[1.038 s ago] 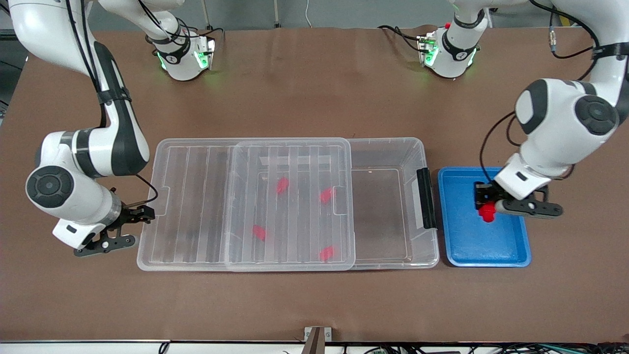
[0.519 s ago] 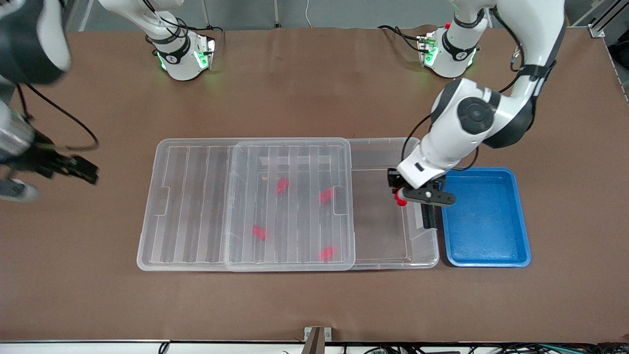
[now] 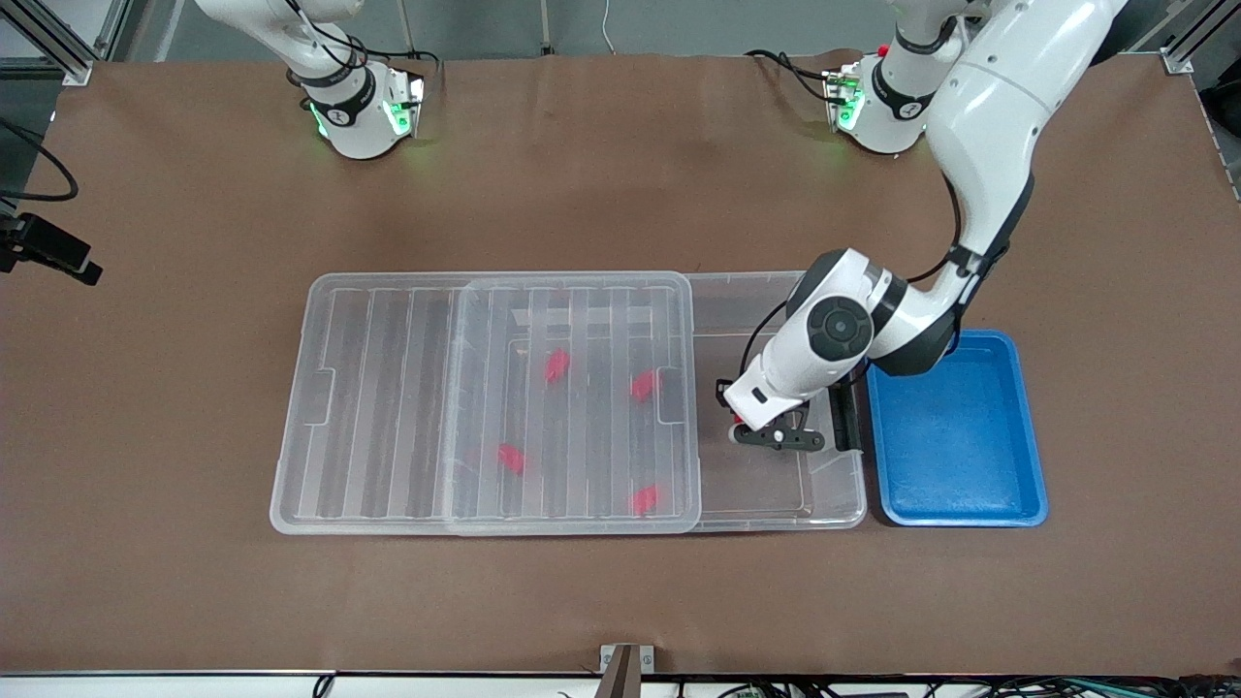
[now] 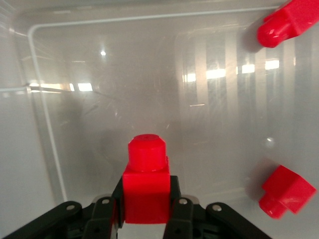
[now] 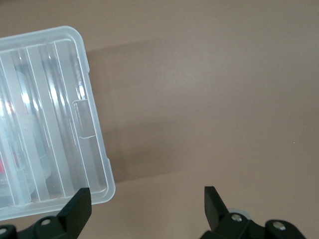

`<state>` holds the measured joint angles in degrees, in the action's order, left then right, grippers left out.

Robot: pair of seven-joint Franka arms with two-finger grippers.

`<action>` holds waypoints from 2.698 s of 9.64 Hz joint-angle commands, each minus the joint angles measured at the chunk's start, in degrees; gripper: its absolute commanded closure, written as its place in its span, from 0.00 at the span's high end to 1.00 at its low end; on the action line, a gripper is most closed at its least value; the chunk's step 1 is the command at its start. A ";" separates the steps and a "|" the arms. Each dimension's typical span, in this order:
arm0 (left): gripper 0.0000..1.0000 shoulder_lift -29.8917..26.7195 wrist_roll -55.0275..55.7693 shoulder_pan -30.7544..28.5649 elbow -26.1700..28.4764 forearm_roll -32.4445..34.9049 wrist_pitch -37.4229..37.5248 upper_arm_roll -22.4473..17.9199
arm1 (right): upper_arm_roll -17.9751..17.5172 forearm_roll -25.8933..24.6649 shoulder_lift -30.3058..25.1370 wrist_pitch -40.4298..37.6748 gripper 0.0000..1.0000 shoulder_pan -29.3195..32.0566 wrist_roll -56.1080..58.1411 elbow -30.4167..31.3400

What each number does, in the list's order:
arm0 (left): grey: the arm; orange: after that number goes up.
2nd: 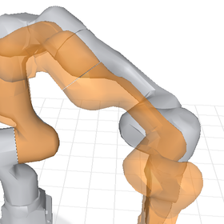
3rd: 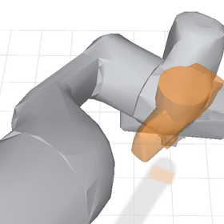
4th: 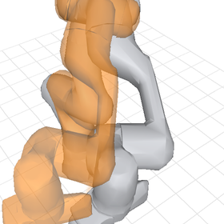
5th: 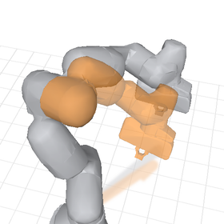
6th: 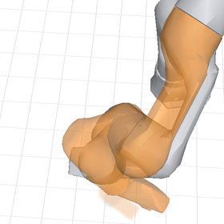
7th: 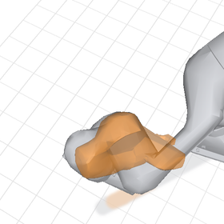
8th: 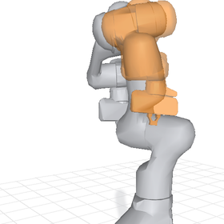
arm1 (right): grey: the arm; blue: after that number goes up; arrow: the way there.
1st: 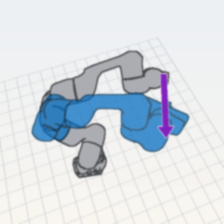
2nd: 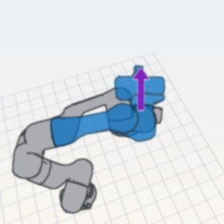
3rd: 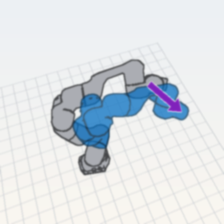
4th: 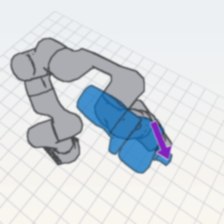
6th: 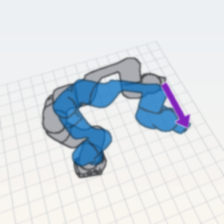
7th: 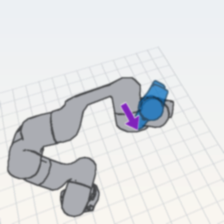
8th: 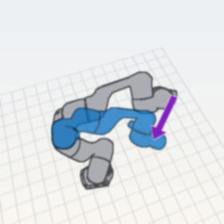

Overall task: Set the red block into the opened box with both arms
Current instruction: 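Carry the red block into the open box and release it with the left gripper, then raise the left gripper back to rest while the right gripper reaches the lid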

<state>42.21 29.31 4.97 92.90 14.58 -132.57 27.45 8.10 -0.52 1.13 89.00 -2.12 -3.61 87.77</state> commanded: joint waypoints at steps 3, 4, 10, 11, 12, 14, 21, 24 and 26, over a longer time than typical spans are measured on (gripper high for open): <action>0.06 6.21 1.36 1.53 -2.55 6.07 -0.32 0.41 | 0.00 0.87 -0.95 -0.58 1.00 2.45 3.07 1.09; 0.17 6.21 2.76 1.62 -2.55 6.60 -0.32 0.50 | -0.71 0.87 -0.86 -0.49 1.00 4.04 5.17 1.09; 1.00 -1.66 5.15 0.48 -2.11 6.08 2.73 0.32 | -0.63 0.78 -0.77 -0.40 1.00 3.88 6.42 1.00; 1.00 -5.87 4.71 0.57 -2.37 5.99 7.28 -0.02 | -0.63 0.78 -0.69 -0.40 1.00 3.97 6.42 1.00; 1.00 -10.00 4.36 0.57 -2.11 5.99 10.81 -0.29 | -0.63 0.78 -0.77 -0.58 1.00 3.88 6.42 1.00; 1.00 -17.48 1.91 0.48 -1.85 5.55 16.35 -2.39 | -0.63 0.78 -0.77 -0.84 1.00 3.79 6.42 0.92; 0.97 -37.53 -20.85 -0.74 0.96 -14.31 28.33 -22.25 | -0.63 0.69 12.80 9.84 0.10 1.26 9.85 1.44; 1.00 -45.89 -24.83 -4.00 4.57 -15.19 34.37 -22.44 | -0.89 0.78 20.13 19.16 0.00 -2.00 12.57 4.58; 1.00 -47.04 -24.83 -3.92 4.48 -16.42 35.97 -22.44 | -1.06 1.04 19.97 24.80 0.00 -4.29 12.31 10.48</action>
<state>-4.07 5.20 0.96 94.50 -0.63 -96.86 5.01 7.02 -0.38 23.50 111.49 -5.63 7.63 93.96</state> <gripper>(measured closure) 0.000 0.956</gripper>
